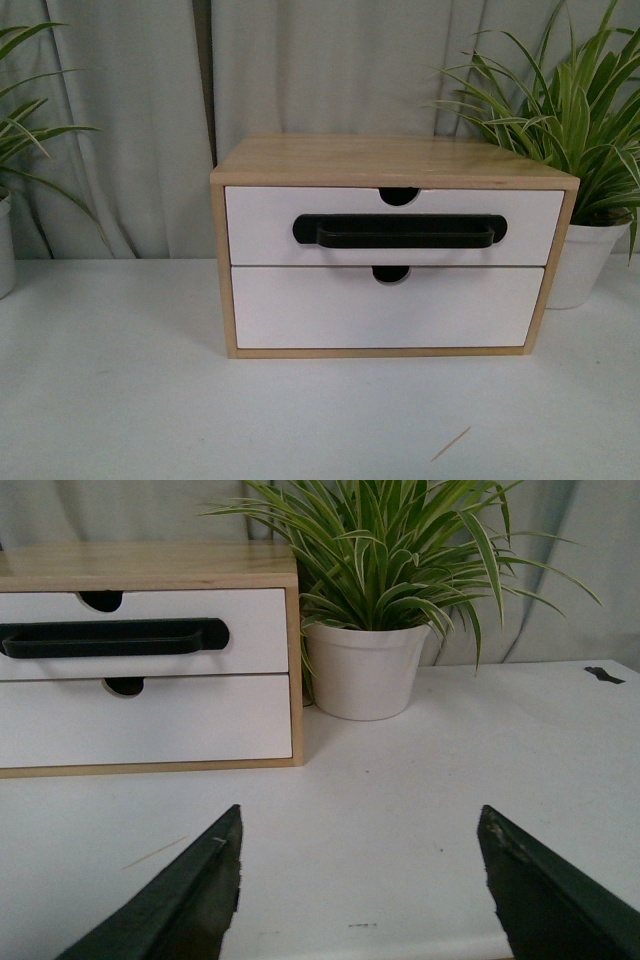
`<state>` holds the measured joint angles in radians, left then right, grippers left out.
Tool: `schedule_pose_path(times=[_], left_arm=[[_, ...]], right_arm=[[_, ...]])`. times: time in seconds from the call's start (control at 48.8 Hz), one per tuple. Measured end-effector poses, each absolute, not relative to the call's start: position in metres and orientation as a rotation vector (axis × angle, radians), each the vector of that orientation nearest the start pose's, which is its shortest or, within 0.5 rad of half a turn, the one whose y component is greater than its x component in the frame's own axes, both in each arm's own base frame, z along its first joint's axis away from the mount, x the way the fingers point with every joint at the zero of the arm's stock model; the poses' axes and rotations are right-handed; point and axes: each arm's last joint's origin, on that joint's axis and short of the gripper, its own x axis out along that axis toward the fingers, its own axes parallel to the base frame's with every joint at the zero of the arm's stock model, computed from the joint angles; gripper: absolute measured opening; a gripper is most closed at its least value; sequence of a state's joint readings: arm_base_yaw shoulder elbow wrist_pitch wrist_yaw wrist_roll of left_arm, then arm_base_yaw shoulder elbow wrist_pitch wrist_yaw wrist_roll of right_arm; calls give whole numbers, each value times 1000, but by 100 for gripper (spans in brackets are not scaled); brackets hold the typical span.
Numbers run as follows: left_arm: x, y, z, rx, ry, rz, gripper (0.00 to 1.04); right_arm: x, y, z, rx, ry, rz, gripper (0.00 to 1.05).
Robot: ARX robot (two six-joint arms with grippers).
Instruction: Close drawer sideways
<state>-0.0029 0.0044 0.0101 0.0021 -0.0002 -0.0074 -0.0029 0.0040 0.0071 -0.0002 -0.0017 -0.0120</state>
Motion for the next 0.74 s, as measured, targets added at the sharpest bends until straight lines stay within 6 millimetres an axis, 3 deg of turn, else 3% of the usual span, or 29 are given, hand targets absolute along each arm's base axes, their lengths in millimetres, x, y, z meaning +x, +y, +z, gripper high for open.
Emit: schedule_pose_path(times=[0.164,0.737], left_arm=[[97,0,167,-6,-8,-3,101],[97,0,167,-6,-8,-3,99]], right_arm=[[98,0,166,-10,-3,-1,98],[98,0,166,-10,-3,-1,96]])
